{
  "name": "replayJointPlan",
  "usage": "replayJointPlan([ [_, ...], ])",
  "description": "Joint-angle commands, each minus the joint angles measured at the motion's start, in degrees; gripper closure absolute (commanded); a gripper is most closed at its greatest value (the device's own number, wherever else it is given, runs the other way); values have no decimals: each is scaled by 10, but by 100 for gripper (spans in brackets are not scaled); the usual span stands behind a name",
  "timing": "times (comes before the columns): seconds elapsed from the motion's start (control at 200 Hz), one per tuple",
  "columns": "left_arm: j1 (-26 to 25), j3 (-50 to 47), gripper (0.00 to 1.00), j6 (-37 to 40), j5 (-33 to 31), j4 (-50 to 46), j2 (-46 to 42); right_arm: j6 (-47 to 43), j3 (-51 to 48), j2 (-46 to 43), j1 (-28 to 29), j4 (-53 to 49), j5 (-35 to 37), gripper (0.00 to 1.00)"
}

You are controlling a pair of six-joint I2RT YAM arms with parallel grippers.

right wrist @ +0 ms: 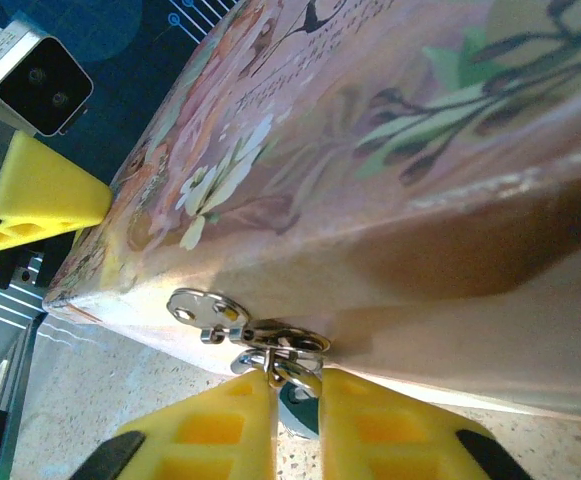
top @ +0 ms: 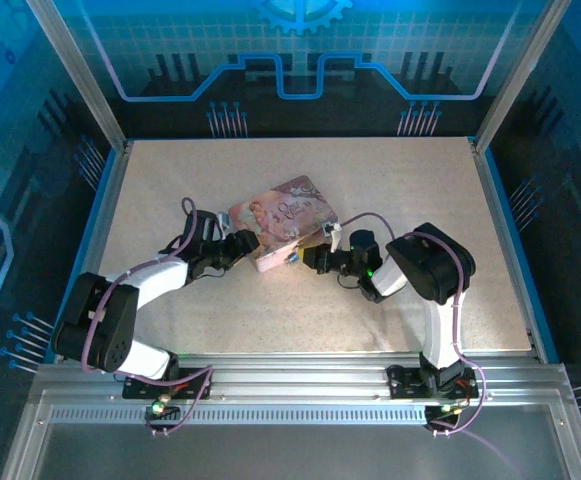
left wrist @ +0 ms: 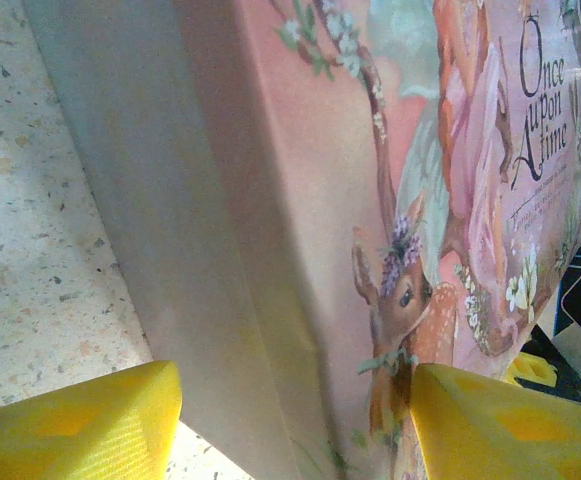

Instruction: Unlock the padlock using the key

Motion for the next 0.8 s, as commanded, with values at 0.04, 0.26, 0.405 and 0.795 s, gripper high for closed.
replayJointPlan([
  [0.04,-9,-7,37,-2,-5,-54,22,-4,4,8,8,16,-9,88],
  [0.26,-10,-10,37,-2,-7,-54,20,0,2,7,6,15,-1,93],
  [0.405,-9,-14,37,-2,-9,-52,20,7,-6,6,5,23,6,95],
  [0.795,-9,-19,37,-2,-9,-48,19,35,-22,-4,-5,53,14,98],
])
